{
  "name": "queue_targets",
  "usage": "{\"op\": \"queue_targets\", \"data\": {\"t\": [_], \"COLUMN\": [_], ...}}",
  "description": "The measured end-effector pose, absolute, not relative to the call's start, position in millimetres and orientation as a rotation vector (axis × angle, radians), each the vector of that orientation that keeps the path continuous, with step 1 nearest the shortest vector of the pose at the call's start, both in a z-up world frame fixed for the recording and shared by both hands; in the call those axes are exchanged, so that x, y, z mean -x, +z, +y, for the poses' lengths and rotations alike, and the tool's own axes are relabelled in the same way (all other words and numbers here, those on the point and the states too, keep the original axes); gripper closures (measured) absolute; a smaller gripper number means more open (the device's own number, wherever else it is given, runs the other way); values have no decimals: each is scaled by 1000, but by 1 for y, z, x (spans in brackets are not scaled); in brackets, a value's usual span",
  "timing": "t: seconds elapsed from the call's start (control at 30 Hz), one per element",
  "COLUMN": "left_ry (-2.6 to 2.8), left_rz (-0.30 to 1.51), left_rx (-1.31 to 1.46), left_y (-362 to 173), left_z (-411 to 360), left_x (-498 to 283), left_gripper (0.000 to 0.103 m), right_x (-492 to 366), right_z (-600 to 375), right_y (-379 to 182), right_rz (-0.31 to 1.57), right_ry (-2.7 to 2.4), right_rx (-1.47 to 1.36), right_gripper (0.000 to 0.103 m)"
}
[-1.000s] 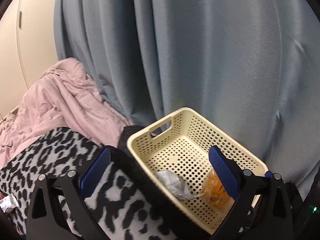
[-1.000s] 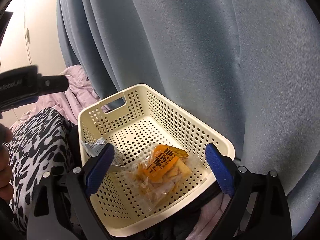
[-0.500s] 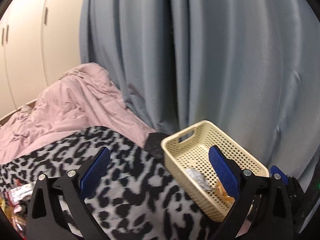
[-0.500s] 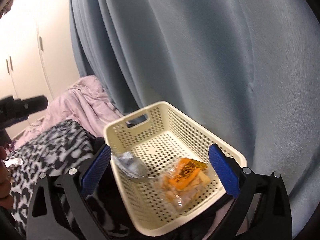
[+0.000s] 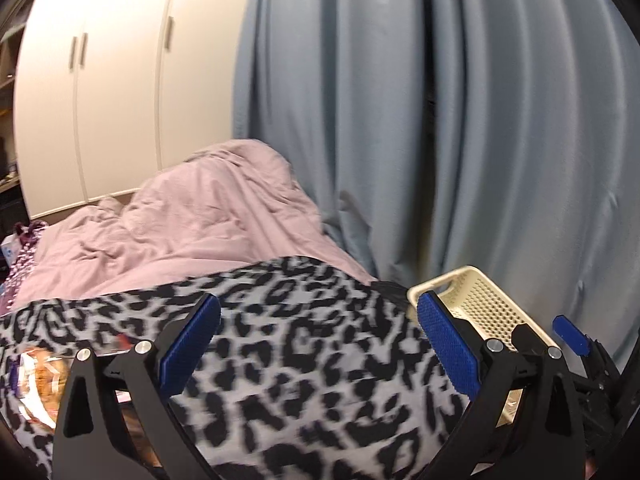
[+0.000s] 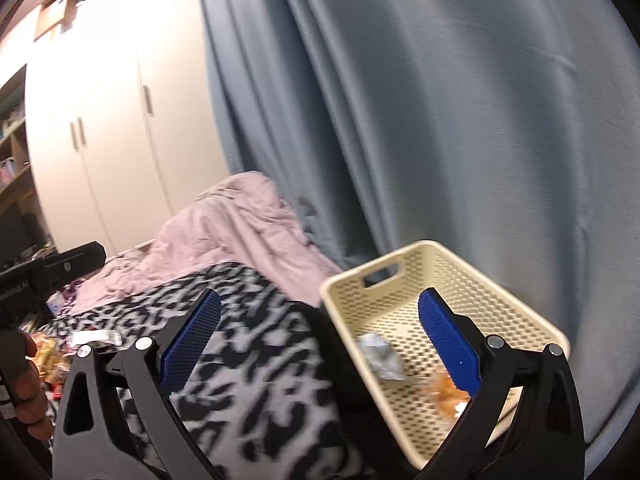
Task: Organize snacks
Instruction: 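Move both grippers back over the snack pile on the bed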
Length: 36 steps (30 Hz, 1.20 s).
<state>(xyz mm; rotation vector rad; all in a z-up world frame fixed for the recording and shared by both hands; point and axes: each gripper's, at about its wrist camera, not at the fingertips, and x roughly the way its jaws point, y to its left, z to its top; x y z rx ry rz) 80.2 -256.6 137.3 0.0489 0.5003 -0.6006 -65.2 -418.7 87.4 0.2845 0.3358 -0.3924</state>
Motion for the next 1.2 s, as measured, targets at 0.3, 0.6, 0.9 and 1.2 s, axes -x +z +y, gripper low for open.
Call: {"op": "queue_targets", "data": {"t": [0.3, 0.6, 0.9, 1.2], "left_ry": [-486, -319, -150, -93], "left_rz": [497, 527, 520, 543], "left_rx": [-21, 11, 46, 102], "left_y": [135, 123, 114, 104], "left_z": [-177, -94, -23, 13], "left_x": [-76, -83, -90, -103], "left_gripper": [5, 5, 5, 5], "right_x": [35, 7, -24, -70], "right_z": [-364, -301, -243, -195], "right_y": [91, 87, 67, 42], "right_rz": [372, 427, 551, 700], "right_ry": [-227, -67, 115, 363], "right_rx": [-291, -242, -162, 14], "right_gripper": [3, 3, 3, 3]}}
